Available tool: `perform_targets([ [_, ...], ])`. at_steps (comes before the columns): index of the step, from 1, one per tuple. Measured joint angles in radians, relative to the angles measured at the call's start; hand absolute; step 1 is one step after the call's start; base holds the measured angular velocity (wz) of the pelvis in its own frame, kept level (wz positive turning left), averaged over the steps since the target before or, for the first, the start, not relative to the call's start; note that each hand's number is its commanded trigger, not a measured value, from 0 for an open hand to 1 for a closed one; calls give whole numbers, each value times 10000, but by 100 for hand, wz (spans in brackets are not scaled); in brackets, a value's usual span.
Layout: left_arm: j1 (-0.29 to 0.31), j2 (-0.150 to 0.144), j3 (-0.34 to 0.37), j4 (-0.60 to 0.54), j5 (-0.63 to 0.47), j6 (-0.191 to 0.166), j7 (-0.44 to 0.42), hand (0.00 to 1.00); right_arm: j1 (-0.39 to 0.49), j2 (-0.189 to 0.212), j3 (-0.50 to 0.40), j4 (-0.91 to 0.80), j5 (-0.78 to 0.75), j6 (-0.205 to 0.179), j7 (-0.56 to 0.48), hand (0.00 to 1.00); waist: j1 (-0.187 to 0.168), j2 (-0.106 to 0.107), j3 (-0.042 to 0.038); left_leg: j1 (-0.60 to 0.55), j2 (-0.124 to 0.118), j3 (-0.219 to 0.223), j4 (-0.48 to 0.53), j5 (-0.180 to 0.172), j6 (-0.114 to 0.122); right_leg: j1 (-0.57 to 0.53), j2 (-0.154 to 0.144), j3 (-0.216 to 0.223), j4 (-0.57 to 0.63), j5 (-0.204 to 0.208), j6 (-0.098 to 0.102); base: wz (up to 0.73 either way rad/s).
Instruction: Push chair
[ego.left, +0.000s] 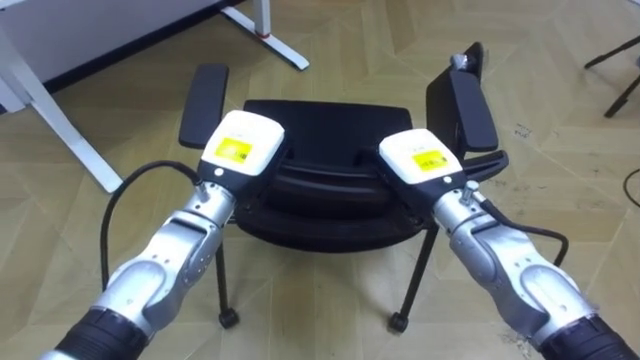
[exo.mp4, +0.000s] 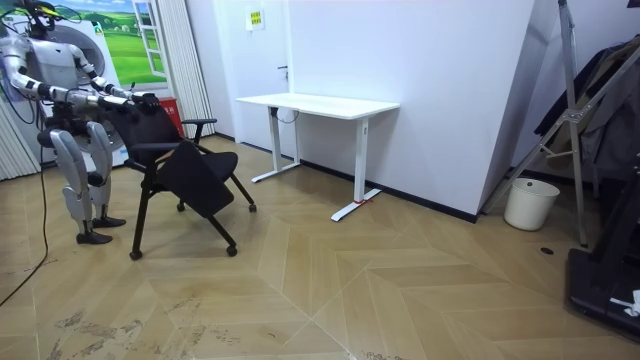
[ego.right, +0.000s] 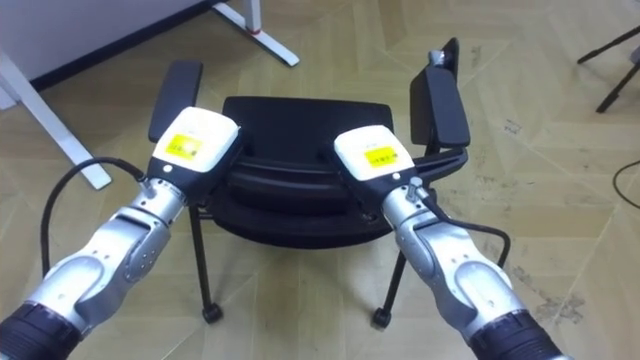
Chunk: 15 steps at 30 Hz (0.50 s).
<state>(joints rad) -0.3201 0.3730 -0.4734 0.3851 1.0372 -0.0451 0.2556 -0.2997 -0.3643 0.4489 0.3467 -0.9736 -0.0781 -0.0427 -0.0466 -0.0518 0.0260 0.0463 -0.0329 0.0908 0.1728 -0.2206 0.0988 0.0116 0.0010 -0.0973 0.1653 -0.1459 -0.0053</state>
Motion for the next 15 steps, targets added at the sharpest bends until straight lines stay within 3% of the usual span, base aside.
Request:
perform_targets([
  [15, -42, -4, 4, 98, -52, -78, 21, 100, 5, 25, 20, 488, -201, -303, -908, 100, -5, 68, -16, -98, -5, -113, 170, 0, 0, 85, -16, -125, -147, 21, -35, 1],
])
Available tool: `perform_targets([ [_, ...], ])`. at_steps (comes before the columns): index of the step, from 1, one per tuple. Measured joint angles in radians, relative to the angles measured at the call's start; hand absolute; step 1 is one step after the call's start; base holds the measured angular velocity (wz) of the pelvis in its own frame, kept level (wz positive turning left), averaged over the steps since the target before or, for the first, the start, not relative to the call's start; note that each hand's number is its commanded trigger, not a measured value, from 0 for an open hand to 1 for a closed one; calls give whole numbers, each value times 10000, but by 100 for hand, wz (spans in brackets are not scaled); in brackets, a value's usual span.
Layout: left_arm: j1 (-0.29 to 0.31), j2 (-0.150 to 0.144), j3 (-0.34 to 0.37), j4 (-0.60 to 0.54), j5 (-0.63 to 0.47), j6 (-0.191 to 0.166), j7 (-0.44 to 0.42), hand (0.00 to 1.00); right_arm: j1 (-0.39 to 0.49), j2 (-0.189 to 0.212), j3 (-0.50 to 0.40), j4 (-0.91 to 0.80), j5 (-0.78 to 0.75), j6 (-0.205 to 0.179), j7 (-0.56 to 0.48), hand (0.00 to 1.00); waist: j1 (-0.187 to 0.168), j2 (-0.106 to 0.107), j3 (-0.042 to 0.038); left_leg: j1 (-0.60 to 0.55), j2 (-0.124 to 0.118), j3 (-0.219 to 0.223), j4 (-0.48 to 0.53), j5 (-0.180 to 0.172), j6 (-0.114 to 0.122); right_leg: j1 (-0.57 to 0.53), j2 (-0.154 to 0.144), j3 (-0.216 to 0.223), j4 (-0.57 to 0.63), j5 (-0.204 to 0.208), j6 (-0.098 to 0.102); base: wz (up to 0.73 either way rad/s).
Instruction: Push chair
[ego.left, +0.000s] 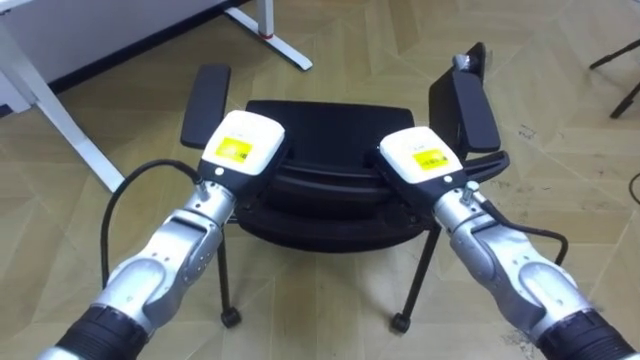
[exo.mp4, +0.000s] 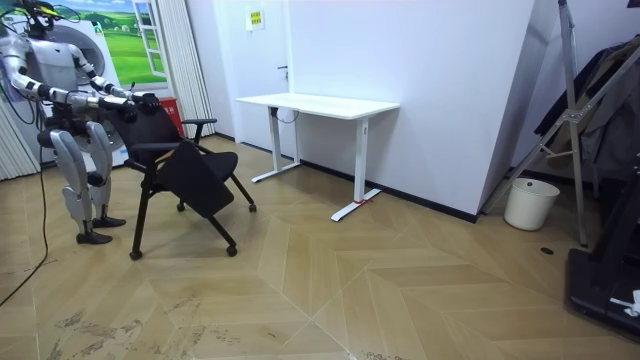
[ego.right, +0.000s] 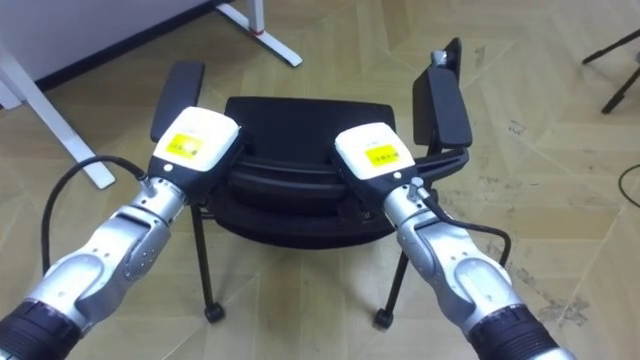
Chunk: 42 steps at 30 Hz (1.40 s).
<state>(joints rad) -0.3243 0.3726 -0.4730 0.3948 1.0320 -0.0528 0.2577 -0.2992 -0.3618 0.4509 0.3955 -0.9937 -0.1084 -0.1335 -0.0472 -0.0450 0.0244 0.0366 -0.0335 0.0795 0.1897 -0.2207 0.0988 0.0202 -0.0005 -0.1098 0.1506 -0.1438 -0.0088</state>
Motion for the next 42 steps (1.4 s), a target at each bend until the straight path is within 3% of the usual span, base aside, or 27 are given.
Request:
perform_targets([
  [7, -6, -161, 2, 250, -5, -7, -46, 100, -11, 15, 85, 352, -232, -129, -427, 100, -3, 105, 0, 83, 4, -53, 128, 0, 0, 193, -17, -127, -4, -1, 1, 3],
  [13, -336, -283, 3, 850, -5, -314, -4, 100, -122, 8, 79, 819, -287, -386, -765, 100, -95, 86, 18, 2, 37, -280, 415, -34, -57, 316, -19, -424, 37, -8, -6, 14],
  [16, -828, -454, 4, 1600, -8, -501, 146, 100, -603, 85, 84, 1613, -201, -728, -910, 100, -13, -39, 124, -190, 56, -280, 777, -120, -204, 314, -24, -493, 189, -96, -128, 8],
  [17, -1094, -463, 3, 1854, 4, -594, 176, 100, -781, 153, 81, 1860, -144, -742, -990, 100, -33, -142, 184, -505, 102, -284, 1302, -294, -456, 238, -20, -619, 311, -221, -191, 26],
  [21, -2029, -665, -38, 3035, 0, -823, 453, 100, -1395, 372, 81, 2635, 62, -745, -1146, 100, -164, -228, 260, -1933, 468, -208, 3717, -711, -743, -511, 44, -1155, 1640, -790, -450, 32],
  [23, -2207, -809, -35, 3546, -11, -850, 626, 100, -1532, 484, 81, 2951, 60, -754, -1209, 100, -190, -184, 289, -2432, 736, 183, 4834, -706, -753, -557, 37, -1373, 2141, -1124, -564, 30],
  [25, -2244, -885, -31, 3698, -11, -906, 683, 100, -1531, 493, 81, 3050, 60, -811, -1255, 100, -208, -168, 300, -2911, 965, 250, 6011, -673, -804, -653, 32, -1555, 2720, -1597, -706, 28],
  [27, -2229, -937, -18, 3796, -40, -909, 888, 100, -1544, 489, 81, 3081, 53, -879, -1360, 100, -133, -142, 372, -3586, 1216, 263, 7452, -289, -1178, -776, -29, -1652, 3507, -2053, -852, 18],
  [28, -2205, -954, -12, 3837, -46, -908, 974, 100, -1544, 481, 82, 3080, 43, -925, -1371, 100, -76, -131, 388, -3713, 1253, 267, 7685, -284, -1191, -780, -56, -1649, 3658, -2150, -899, 5],
  [31, -2212, -919, -4, 3898, -144, -1014, 1258, 100, -1545, 428, 83, 3036, 46, -1032, -1441, 100, 121, -121, 405, -4750, 1481, 285, 6727, -292, -1164, -917, -88, -1701, 4169, -2555, -984, -6],
  [33, -2221, -940, -4, 3880, -142, -1047, 1297, 100, -1546, 397, 83, 3109, -72, -1027, -1676, 100, 252, -61, 404, -5088, 1515, 306, 4549, 277, -1196, -946, -84, -1673, 4251, -2711, -937, -11],
  [34, -2221, -942, -4, 3855, -142, -1051, 1323, 100, -1545, 377, 83, 3111, -135, -1025, -1758, 100, 268, -40, 395, -5128, 1510, 306, 4048, 439, -1160, -948, -83, -1680, 4279, -2765, -903, -7],
  [35, -2268, -938, -4, 3805, -140, -1052, 1358, 100, -1546, 350, 83, 3095, -190, -999, -1929, 100, 311, -50, 400, -5138, 1491, 301, 3449, 963, -1039, -985, -134, -1669, 4393, -2920, -820, 0],
  [36, -2360, -927, -4, 3803, -140, -1053, 1426, 100, -1567, 323, 80, 3046, -264, -940, -2089, 100, 321, -83, 382, -5135, 1383, 350, 3192, 1454, -956, -1064, -226, -1667, 4454, -3027, -695, 3],
  [38, -2598, -879, 10, 3816, -172, -1042, 1481, 100, -1815, 314, 81, 3102, -331, -869, -2285, 100, 347, -151, 404, -5131, 1224, 572, 3008, 1737, -842, -1179, -431, -1623, 4596, -3119, -581, 2],
  [41, -2864, -866, 64, 3827, -201, -969, 1453, 100, -2179, 335, 103, 3348, -351, -849, -2511, 100, 594, -234, 382, -5147, 1045, 819, 3090, 1926, -567, -1216, -644, -1392, 4603, -3293, -365, -12],
  [42, -2941, -857, 96, 3828, -199, -937, 1462, 100, -2291, 334, 167, 3386, -353, -763, -2589, 100, 646, -321, 384, -5131, 873, 825, 3148, 1854, -459, -1187, -784, -1375, 4598, -3396, -259, -10],
])
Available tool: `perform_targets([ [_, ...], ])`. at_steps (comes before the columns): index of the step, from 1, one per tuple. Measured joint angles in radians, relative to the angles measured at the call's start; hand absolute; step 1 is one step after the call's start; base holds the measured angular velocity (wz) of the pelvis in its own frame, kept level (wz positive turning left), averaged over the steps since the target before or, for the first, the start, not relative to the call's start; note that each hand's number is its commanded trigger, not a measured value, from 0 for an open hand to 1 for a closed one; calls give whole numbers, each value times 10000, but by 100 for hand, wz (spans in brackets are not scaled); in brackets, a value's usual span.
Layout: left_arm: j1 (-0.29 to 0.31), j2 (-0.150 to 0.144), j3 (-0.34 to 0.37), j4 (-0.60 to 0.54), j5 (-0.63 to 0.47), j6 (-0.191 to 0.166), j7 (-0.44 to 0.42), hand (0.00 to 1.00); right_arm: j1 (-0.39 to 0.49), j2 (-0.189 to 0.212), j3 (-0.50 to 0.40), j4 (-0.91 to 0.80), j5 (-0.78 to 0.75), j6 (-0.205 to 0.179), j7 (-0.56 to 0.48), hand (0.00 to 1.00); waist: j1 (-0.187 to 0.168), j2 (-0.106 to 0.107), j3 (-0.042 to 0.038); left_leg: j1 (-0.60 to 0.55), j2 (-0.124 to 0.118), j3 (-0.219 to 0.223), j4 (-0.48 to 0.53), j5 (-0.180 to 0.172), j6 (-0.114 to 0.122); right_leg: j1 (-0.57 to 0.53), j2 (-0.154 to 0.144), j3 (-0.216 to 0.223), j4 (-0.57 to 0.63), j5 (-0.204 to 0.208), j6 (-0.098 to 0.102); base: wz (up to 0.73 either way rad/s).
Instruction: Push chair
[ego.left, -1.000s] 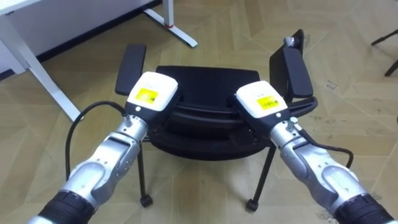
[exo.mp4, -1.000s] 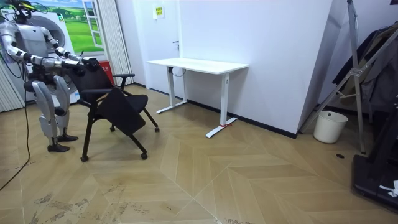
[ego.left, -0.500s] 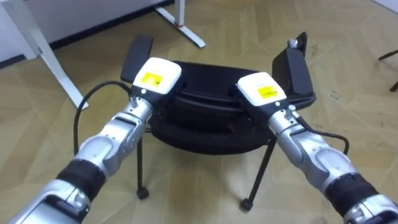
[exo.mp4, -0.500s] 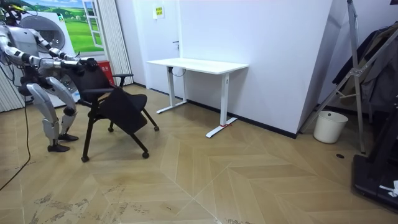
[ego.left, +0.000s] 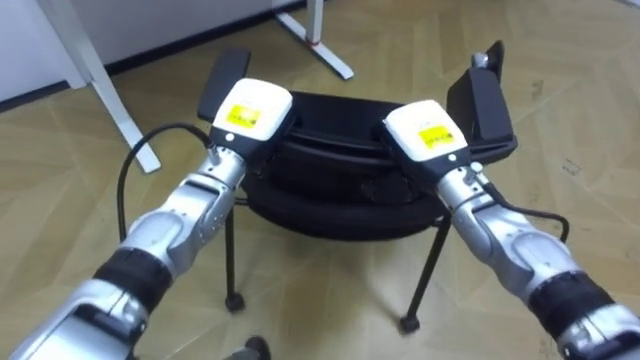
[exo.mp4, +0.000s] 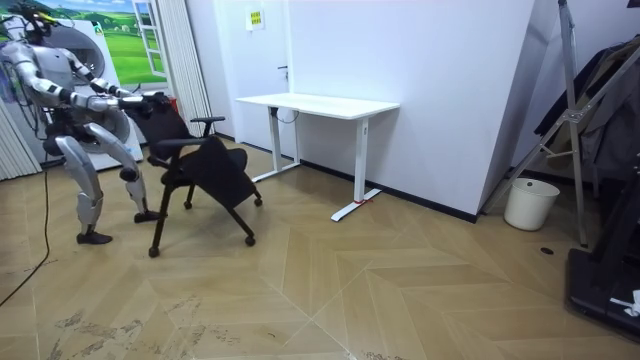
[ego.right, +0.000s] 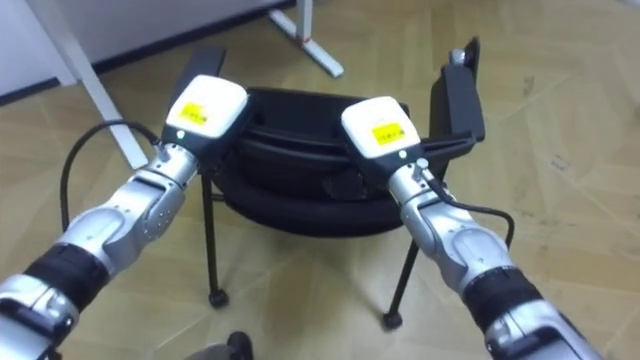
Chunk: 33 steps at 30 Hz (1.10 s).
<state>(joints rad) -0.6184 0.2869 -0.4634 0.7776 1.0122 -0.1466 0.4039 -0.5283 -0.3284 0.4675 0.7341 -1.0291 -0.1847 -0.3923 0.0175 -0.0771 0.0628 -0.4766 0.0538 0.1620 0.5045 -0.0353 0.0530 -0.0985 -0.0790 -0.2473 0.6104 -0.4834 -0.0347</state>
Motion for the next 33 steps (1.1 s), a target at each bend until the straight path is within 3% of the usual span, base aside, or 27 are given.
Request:
perform_targets([
  [1, -34, -4, 2, -1, -6, 30, 19, 100, -19, 1, 12, -19, 0, 53, -39, 100, 13, -67, -3, 22, -108, 20, 11, -58, 39, -8, -109, -7, 0, -55, 59, 6],
  [4, -141, 62, 17, -30, -7, 56, 80, 100, -144, -28, 181, -142, 4, 335, -215, 100, 295, -307, -28, 71, -528, 42, 461, -769, 166, 84, -629, -234, 608, -258, 384, -10],
  [5, -165, 74, 151, 11, -8, 44, 158, 100, -357, 31, 242, -7, -26, 349, -205, 100, 427, -250, 34, 77, -589, -12, 902, -1097, 180, -322, -978, -484, 1894, -48, 505, -16],
  [6, -175, 75, 160, 82, -8, -2, 170, 100, -383, 78, 249, 58, -65, 363, -211, 100, 436, -186, 56, 122, -595, -34, 1369, -1466, 199, -612, -1307, -608, 3049, 394, 502, 0],
  [7, -170, 73, 152, 126, -9, -28, 202, 100, -373, 84, 261, 84, -75, 365, -228, 100, 432, -165, 80, 186, -597, -100, 1547, -1665, 221, -707, -1411, -599, 3538, 677, 501, 23],
  [9, -89, 66, 140, 257, -1, -107, 434, 100, -339, 117, 292, 118, -232, 365, -313, 100, 470, 100, 214, 558, -480, -326, 1977, -2290, 242, -1022, -1639, -506, 4870, 2115, 511, 18],
  [10, -78, 71, 129, 266, -4, -116, 500, 100, -336, 115, 304, 110, -252, 365, -352, 100, 514, 163, 234, 641, -484, -403, 1996, -2448, 305, -1160, -1666, -487, 5134, 2490, 533, 0],
  [11, -88, 109, 95, 282, -44, -140, 624, 100, -339, 111, 346, 46, -282, 431, -415, 100, 654, 259, 262, 746, -482, -510, 1993, -2607, 283, -1537, -1724, -329, 5634, 2500, 656, 3],
  [12, -163, 131, 61, 299, -188, -150, 697, 100, -439, 126, 360, 6, -349, 490, -435, 100, 712, 285, 272, 799, -477, -635, 1986, -2696, 227, -2083, -1734, -247, 5991, 2072, 731, 12],
  [13, -249, 133, 60, 371, -210, -167, 698, 100, -494, 142, 363, 10, -391, 544, -440, 100, 714, 332, 289, 826, -463, -702, 1983, -2723, 190, -2378, -1728, -212, 6033, 1904, 689, 28],
  [15, -475, 6, 46, 895, -384, -241, 745, 100, -543, 255, 365, 37, -667, 783, -445, 100, 725, 515, 348, 1164, -371, -970, 1974, -2894, 19, -3351, -1648, 49, 5126, 1492, 665, 40],
  [16, -456, 18, 46, 962, -400, -268, 789, 100, -530, 293, 369, 43, -684, 785, -435, 100, 709, 541, 350, 1266, -345, -1048, 1976, -2972, -38, -3532, -1603, 141, 4663, 1490, 669, 47],
  [17, -444, 31, -53, 1077, -483, -346, 896, 100, -484, 349, 395, 45, -693, 784, -429, 100, 706, 540, 340, 1454, -314, -1276, 1979, -3116, -190, -3734, -1583, 152, 3425, 1580, 677, 51],
  [18, -402, 109, -148, 1092, -586, -356, 943, 100, -469, 436, 407, 83, -707, 782, -410, 100, 701, 493, 314, 1621, -296, -1548, 2016, -3288, -387, -3748, -1453, 211, 1830, 1932, 685, 57],
  [19, -400, 139, -181, 1118, -599, -354, 946, 100, -469, 469, 408, 107, -722, 770, -410, 100, 690, 459, 293, 1678, -297, -1704, 2071, -3387, -492, -3721, -1386, 294, 1075, 2194, 706, 67],
  [20, -381, 192, -207, 1154, -610, -341, 965, 100, -451, 484, 409, 120, -767, 728, -410, 100, 652, 421, 224, 1722, -238, -1984, 2288, -3610, -748, -3676, -1217, 358, 611, 2939, 581, 65],
  [21, -358, 211, -205, 1155, -608, -336, 988, 100, -465, 480, 406, 99, -804, 704, -396, 100, 741, 466, 125, 1668, 23, -2011, 2451, -3785, -1021, -3508, -1010, 197, 751, 3020, 284, 56],
  [23, -373, 221, -202, 1138, -614, -269, 1162, 100, -735, 485, 407, 331, -797, 586, -387, 100, 734, 516, 111, 1709, 394, -1925, 2268, -3719, -1236, -3351, -850, -202, 761, 2842, -56, 47],
  [25, -405, 70, -171, 1036, -675, 85, 1171, 100, -1040, 441, 403, 573, -797, 447, -346, 100, 599, 548, 113, 1806, 717, -1508, 1875, -3562, -1486, -3227, -806, -506, 795, 2574, -189, 51],
  [31, -336, -35, -107, 1003, -687, 240, 1173, 100, -1164, 444, 402, 656, -810, 332, -180, 100, 674, 464, 132, 2318, 920, -1331, 1619, -3451, -1622, -2947, -648, -567, 1011, 1781, -223, 12],
  [32, -325, -27, -110, 992, -687, 242, 1173, 100, -1158, 475, 401, 675, -811, 332, -186, 100, 712, 438, 141, 2158, 1027, -1339, 2201, -3421, -1574, -2880, -568, -552, 1165, 1588, -253, 0],
  [33, -270, -28, -136, 1010, -671, 260, 1174, 100, -1132, 556, 400, 778, -803, 329, -166, 100, 745, 422, 149, 1787, 1154, -1461, 3347, -3141, -1322, -2710, -487, -580, 1328, 1380, -312, 0],
])
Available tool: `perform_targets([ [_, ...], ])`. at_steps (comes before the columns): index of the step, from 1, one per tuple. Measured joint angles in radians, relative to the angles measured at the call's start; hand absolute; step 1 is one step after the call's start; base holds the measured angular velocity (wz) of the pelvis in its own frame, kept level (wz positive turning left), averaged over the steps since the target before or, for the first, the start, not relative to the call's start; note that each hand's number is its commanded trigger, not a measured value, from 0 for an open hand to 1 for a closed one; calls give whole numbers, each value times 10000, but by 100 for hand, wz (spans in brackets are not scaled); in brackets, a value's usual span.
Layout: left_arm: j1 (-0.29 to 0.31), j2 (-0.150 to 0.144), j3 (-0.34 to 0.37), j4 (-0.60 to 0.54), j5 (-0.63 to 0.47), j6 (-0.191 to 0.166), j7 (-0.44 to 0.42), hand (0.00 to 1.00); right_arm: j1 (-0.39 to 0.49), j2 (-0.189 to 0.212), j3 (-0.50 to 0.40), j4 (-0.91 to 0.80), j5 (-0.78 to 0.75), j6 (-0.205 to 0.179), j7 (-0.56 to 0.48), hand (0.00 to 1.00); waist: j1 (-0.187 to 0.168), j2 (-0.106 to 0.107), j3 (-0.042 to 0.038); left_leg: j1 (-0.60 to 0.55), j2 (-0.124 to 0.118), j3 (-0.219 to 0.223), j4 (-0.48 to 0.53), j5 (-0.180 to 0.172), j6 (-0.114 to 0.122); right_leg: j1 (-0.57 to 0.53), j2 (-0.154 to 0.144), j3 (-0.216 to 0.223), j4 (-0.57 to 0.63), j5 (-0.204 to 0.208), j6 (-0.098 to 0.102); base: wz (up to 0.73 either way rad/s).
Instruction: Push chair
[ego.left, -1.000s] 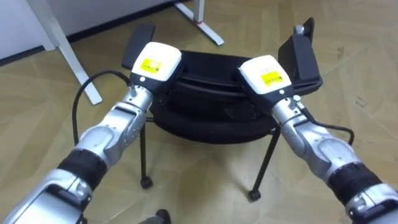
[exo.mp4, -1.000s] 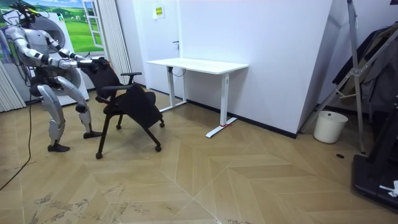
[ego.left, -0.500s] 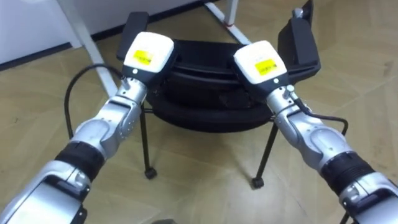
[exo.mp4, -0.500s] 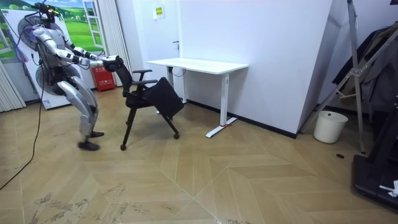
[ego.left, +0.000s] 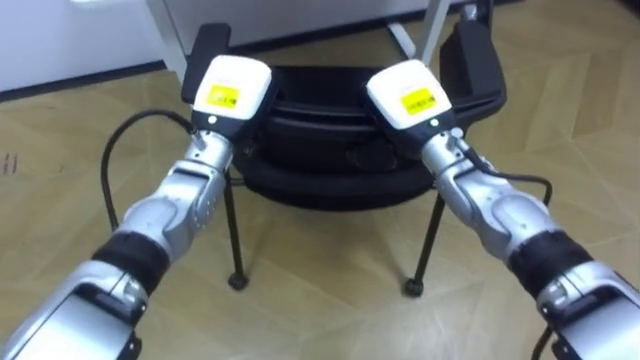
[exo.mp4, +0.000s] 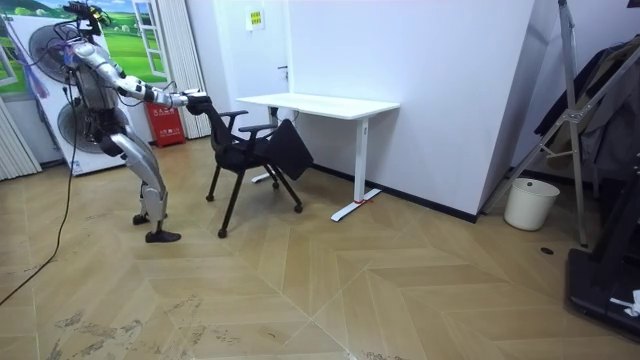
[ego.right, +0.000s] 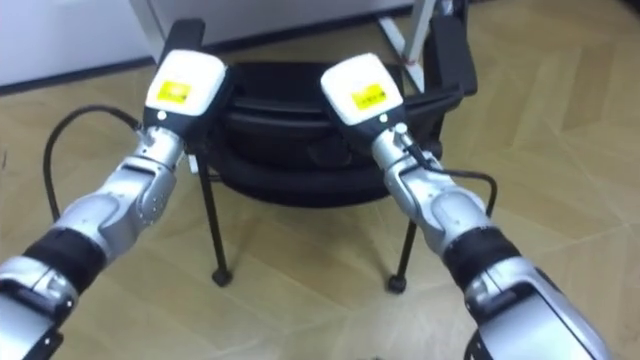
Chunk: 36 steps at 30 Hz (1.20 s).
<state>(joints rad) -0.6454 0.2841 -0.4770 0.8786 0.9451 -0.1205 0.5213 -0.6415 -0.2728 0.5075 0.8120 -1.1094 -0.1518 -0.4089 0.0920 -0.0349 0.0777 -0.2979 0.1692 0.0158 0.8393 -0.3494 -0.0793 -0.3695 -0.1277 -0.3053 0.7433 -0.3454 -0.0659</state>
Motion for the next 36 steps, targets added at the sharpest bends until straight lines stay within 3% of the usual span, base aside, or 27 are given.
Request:
perform_targets([
  [1, 52, -3, -12, 5, 19, 2, 0, 100, 34, 19, -1, 22, 0, -22, 49, 100, 15, -24, -1, -269, 37, -98, 673, 290, 95, 59, 19, 1, 104, -145, -32, -4],
  [2, 134, -9, -71, -3, 24, 10, 12, 100, 123, 20, -16, 42, 17, -113, 82, 100, 77, -47, -5, -806, 61, -334, 1889, 1076, 255, 278, 67, 4, 283, -328, -136, -7],
  [3, 227, -5, -167, 33, 23, 41, 60, 100, 236, 83, -33, 109, 26, -154, 79, 100, 159, -110, 25, -1212, 108, -483, 2893, 2085, 382, 526, 79, 24, 444, -491, -175, -7],
  [4, 287, -5, -201, 54, 29, 52, 87, 100, 310, 150, -93, 162, 21, -199, 82, 100, 186, -179, 15, -1347, 112, -535, 3214, 2570, 400, 662, 85, 26, 494, -597, -190, 4],
  [6, 394, 13, -479, 128, 38, 79, 114, 100, 662, 241, -205, 184, 45, -268, 35, 100, 192, -402, 62, -1809, 97, -761, 4118, 4584, 507, 1269, 166, 25, 516, -927, -246, 20],
  [7, 446, 4, -507, 121, 38, 79, 117, 100, 744, 247, -212, 181, 45, -294, 7, 100, 188, -465, 79, -1906, 92, -826, 4302, 4972, 576, 1382, 229, 97, 523, -1005, -259, 17],
  [8, 496, -20, -565, 129, 17, 80, 120, 100, 840, 206, -215, 147, 49, -344, -46, 100, 140, -405, 58, -2054, 54, -855, 4618, 5144, 628, 1562, 292, 123, 588, -1114, -335, 15],
  [10, 500, -49, -565, 156, 2, 118, 117, 100, 836, 126, -210, 128, 53, -345, -40, 100, 20, -323, 91, -2284, -218, -656, 4733, 4392, 817, 1708, 329, 214, 718, -1267, -353, 6],
  [11, 531, -124, -565, 147, 3, 180, 117, 100, 839, 67, -200, 141, 58, -357, -21, 100, 36, -281, 97, -2335, -405, -363, 4421, 3459, 728, 1802, 322, 325, 745, -1329, -321, -25],
  [12, 606, -173, -559, 79, 3, 242, 120, 100, 849, 43, -191, 140, 57, -382, -14, 100, 39, -228, 114, -2312, -614, -32, 3696, 2757, 591, 1870, 319, 483, 741, -1386, -226, -31],
  [13, 629, -191, -540, 65, 3, 265, 126, 100, 863, 1, -184, 111, 54, -403, -15, 100, 39, -185, 111, -2276, -713, 98, 3125, 2478, 519, 1884, 322, 579, 741, -1414, -171, -37],
  [15, 647, -195, -536, 36, 4, 253, 149, 100, 889, -64, -179, 8, 46, -425, 5, 100, -4, -119, 90, -1830, -949, 278, 526, 1697, 424, 1921, 254, 856, 742, -1511, 74, -30],
  [16, 633, -191, -536, 6, 8, 253, 151, 100, 889, -90, -182, -29, 39, -425, -3, 100, -68, -106, 70, -1679, -970, 333, -25, 1523, 409, 1894, 236, 919, 741, -1533, 179, -11],
  [17, 556, -188, -536, -52, 20, 254, 151, 100, 878, -145, -214, -100, 30, -408, -83, 100, -214, -31, -23, -1378, -1013, 594, -597, 1069, 705, 1751, 228, 1112, 741, -1577, 434, -8],
  [18, 409, -205, -533, -62, 55, 269, 154, 100, 773, -145, -223, -27, 31, -359, -198, 100, -290, -97, 57, -1248, -1140, 733, -774, 1075, 995, 1698, 123, 1229, 681, -1522, 602, -16],
  [20, 413, -278, -555, -53, 60, 307, 150, 100, 791, -130, -218, 56, 31, -342, -317, 100, -348, -96, 42, -1071, -1216, 925, -957, 987, 1182, 1815, 102, 1300, 400, -1388, 759, -20],
  [25, 420, -81, -537, -383, 95, 340, 128, 100, 796, -168, -218, -93, -8, -268, -583, 100, -519, -124, -23, -1076, -1357, 1287, -1198, 824, 1454, 1712, -74, 1623, -9, -1188, 1085, -16],
  [29, 328, -86, -491, -413, 108, 347, -43, 100, 742, -149, -217, -76, 27, -183, -578, 100, -509, -292, -134, -1011, -1521, 1733, -1235, 555, 1798, 1442, -587, 1516, 441, -1131, 1276, -20],
  [31, 302, -141, -396, -402, 108, 337, -56, 100, 654, -178, -195, -34, 42, -184, -569, 100, -407, -311, -131, -995, -1543, 2013, -1177, 435, 1885, 1111, -921, 1295, 1141, -948, 1319, -38],
  [34, 257, -169, -380, -280, 108, 277, -124, 100, 659, -135, -178, 89, 58, -126, -580, 100, -361, -294, -87, -852, -1609, 2034, -1049, 252, 1974, 361, -1200, 1411, 2639, -33, 1278, -12],
  [36, 176, -166, -376, -43, 102, 174, -85, 100, 658, -80, -168, 129, 59, -85, -620, 100, -364, -160, 3, -778, -1655, 1790, -973, 152, 1995, -191, -1317, 1389, 3616, 1016, 1101, 0],
])
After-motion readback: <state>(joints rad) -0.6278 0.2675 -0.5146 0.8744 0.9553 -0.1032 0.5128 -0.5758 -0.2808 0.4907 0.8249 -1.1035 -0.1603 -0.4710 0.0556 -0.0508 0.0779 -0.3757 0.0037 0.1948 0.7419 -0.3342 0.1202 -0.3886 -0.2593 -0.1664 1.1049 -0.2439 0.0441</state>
